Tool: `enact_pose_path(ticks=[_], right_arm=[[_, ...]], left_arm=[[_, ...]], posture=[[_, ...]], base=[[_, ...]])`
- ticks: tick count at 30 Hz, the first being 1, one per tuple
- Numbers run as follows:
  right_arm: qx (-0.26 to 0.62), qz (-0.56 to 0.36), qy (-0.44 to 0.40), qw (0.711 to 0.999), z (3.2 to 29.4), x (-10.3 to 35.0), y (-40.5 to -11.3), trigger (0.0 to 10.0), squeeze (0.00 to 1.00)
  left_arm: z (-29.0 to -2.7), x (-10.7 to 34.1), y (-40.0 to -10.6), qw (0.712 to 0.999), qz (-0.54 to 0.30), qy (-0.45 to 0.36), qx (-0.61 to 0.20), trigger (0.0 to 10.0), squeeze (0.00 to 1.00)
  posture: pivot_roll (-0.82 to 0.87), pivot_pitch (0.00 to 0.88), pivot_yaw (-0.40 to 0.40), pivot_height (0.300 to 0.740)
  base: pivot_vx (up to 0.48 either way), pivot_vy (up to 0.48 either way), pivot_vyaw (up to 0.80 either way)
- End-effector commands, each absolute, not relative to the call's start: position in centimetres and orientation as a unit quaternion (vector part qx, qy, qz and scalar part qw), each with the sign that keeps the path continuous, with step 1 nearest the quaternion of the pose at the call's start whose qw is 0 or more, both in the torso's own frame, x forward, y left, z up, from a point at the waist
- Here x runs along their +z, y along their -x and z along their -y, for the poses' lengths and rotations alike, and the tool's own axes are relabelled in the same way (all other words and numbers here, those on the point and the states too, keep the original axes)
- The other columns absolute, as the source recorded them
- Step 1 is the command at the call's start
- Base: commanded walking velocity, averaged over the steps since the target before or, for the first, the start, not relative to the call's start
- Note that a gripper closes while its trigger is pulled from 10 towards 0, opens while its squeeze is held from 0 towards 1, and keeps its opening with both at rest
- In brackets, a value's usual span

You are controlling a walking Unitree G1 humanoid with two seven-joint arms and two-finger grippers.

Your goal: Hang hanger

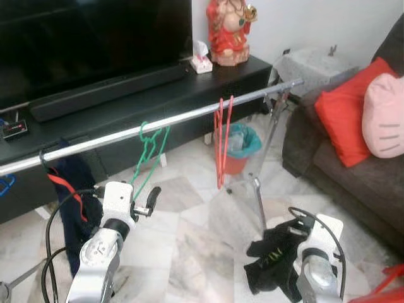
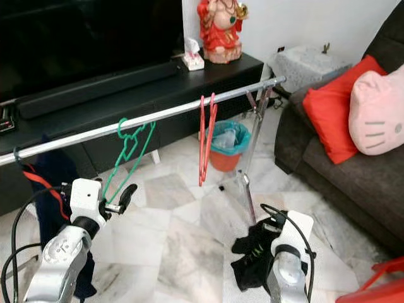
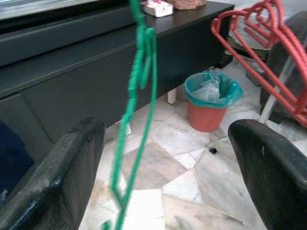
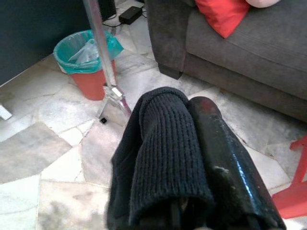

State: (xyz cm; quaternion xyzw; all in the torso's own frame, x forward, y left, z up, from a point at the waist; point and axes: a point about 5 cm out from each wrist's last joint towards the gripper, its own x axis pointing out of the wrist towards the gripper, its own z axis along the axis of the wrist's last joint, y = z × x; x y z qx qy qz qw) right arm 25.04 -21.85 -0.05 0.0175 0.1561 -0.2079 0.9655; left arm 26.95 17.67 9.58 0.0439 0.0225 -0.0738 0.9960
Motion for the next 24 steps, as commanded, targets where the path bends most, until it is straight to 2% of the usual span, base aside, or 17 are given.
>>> enact_pose_path(ticks=[1, 7, 15, 24], right_arm=[[-0.204, -0.146, -0.019, 0.968, 21.6, 0.3, -25.3, 10.0, 0.00], [-0.201, -0.147, -0.021, 0.968, 21.5, 0.2, -25.3, 10.0, 0.00], [-0.200, -0.143, -0.022, 0.969, 21.5, 0.3, -25.3, 10.0, 0.00], [-0.200, -0.144, -0.018, 0.969, 21.4, 0.2, -25.2, 10.0, 0.00]], left_arm=[[-17.9, 10.1, -26.9, 0.997, -0.014, -0.037, -0.067, 10.0, 0.00], [-17.7, 10.3, -26.9, 0.997, -0.006, -0.036, -0.069, 10.0, 0.00], [-17.1, 10.7, -27.0, 0.996, 0.002, -0.034, -0.080, 10.0, 0.00], [-16.9, 11.1, -27.1, 0.996, 0.007, -0.036, -0.084, 10.0, 0.00]], posture=[[-0.07, 0.000, 0.010, 0.740], [-0.07, 0.000, 0.008, 0.740], [-0.07, 0.000, 0.009, 0.740], [-0.07, 0.000, 0.009, 0.740]], base=[[0.000, 0.394, 0.00], [0.000, 0.349, -0.74], [0.000, 0.000, -0.77], [0.000, 0.000, 0.00]])
